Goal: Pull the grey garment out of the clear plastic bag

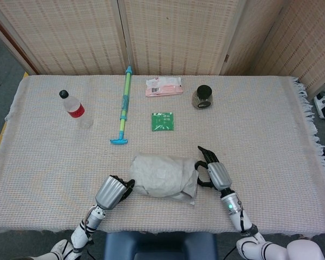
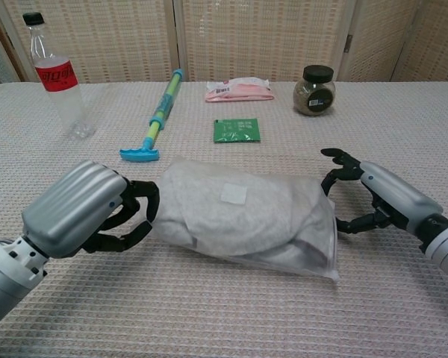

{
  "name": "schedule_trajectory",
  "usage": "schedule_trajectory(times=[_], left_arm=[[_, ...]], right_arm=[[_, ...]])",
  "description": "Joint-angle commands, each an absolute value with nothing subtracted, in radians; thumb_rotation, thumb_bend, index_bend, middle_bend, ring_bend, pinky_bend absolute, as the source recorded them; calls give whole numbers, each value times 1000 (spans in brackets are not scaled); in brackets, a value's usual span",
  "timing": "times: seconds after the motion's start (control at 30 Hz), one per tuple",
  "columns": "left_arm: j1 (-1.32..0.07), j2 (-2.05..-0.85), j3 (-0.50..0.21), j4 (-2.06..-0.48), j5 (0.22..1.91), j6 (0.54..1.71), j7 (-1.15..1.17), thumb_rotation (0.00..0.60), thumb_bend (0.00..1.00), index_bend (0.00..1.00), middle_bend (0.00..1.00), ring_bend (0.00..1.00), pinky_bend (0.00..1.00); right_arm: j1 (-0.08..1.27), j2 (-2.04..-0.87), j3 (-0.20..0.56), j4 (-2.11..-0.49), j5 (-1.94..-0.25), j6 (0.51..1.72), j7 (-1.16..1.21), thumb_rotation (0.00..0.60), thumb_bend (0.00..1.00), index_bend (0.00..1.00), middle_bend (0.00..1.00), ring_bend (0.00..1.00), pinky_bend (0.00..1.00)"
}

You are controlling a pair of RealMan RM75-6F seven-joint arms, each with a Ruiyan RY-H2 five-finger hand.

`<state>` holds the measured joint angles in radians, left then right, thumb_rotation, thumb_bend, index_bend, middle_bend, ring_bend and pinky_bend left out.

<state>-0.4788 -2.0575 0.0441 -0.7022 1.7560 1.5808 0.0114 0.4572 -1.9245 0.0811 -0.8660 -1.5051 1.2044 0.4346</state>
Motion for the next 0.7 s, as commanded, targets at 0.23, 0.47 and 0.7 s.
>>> schedule_trajectory(times=[0.23, 0.47, 0.7], left_arm=[[-481, -2048, 43, -713, 1756, 1582, 15, 600, 467, 727, 1000, 1000, 1000], [-480, -2048, 46, -720, 1757, 1580, 19, 600, 467, 727, 1000, 1000, 1000], [-480, -2048, 46, -722, 1756, 1580, 23, 600, 467, 726, 1000, 1000, 1000]], right_arm=[[453, -1922, 96, -889, -1494, 1219, 450, 600, 319, 442, 11, 0, 0], [457, -1929, 104, -906, -1484, 1207, 477, 600, 320, 440, 11, 0, 0], [468, -1953, 115, -917, -1473, 1192, 474, 600, 339, 496, 21, 0, 0]])
